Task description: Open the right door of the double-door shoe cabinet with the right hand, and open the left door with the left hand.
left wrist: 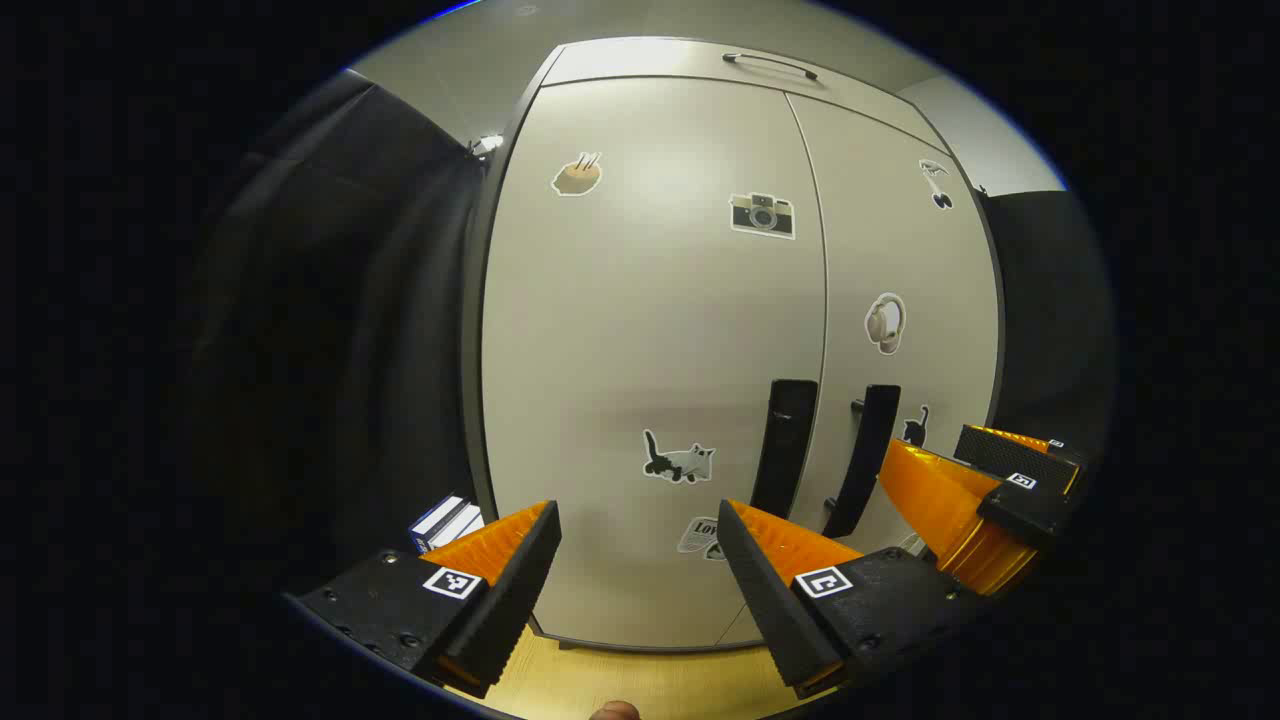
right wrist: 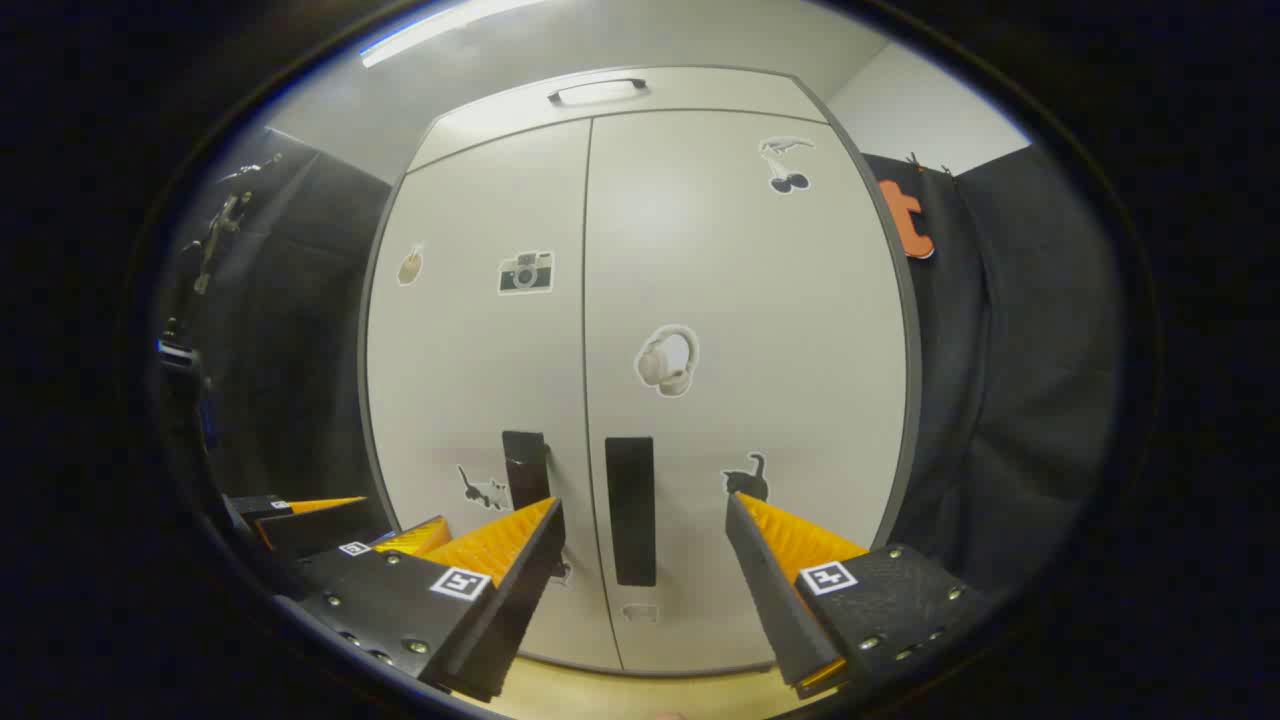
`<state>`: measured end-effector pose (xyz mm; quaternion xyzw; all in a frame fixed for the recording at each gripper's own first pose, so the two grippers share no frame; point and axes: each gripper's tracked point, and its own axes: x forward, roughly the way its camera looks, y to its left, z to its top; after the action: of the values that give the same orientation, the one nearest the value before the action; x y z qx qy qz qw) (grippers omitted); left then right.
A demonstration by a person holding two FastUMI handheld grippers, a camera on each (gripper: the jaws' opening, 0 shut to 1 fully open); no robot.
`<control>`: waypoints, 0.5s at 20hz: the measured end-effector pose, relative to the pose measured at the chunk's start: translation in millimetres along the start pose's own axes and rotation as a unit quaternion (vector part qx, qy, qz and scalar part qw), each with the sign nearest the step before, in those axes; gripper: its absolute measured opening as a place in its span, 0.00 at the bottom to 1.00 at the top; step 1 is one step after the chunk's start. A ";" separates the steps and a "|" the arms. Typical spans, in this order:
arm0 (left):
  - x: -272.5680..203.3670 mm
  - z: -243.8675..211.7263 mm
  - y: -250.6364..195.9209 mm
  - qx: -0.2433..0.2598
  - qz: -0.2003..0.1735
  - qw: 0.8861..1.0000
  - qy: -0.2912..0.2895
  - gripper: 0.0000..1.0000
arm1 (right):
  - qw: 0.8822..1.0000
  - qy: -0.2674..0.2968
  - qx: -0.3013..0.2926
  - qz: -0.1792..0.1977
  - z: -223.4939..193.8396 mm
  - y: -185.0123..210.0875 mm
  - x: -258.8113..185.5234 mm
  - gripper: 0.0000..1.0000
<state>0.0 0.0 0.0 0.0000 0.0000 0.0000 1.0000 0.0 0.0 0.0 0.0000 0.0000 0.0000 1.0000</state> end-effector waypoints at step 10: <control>2.0 -1.1 8.9 -0.002 -0.005 1.000 0.003 0.98 | 1.000 0.011 0.004 -0.011 -7.4 4.5 4.4 0.94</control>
<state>2.0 8.9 -1.1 -0.0023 0.0028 -0.0050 1.0000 4.4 4.5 -7.4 0.0043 0.0107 -0.0110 0.9999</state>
